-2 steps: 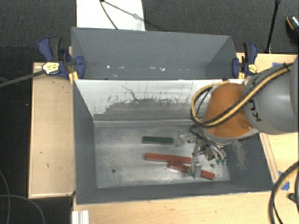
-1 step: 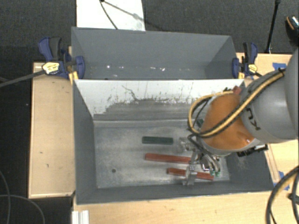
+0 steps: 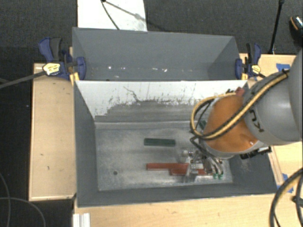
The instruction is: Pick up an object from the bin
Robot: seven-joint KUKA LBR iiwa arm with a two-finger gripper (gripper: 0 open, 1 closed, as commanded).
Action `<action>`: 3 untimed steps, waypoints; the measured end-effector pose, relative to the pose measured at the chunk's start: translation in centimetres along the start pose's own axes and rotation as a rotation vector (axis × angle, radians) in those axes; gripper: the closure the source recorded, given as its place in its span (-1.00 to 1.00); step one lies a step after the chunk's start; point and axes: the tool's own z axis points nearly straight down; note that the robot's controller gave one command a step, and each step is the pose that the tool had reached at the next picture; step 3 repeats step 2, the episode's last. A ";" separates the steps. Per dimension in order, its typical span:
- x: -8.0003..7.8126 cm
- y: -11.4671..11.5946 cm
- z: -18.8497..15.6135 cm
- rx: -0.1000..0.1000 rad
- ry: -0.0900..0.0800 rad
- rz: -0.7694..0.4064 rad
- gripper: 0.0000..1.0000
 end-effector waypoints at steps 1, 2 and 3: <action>-3.3 -0.1 -12.8 0.001 -0.008 -0.162 1.00; -2.8 2.5 -16.1 -0.001 -0.004 -0.431 1.00; -2.8 2.5 -16.1 -0.001 -0.004 -0.431 1.00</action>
Offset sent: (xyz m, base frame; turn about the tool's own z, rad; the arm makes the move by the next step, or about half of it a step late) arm 0.0303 -0.0014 0.1240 -0.1610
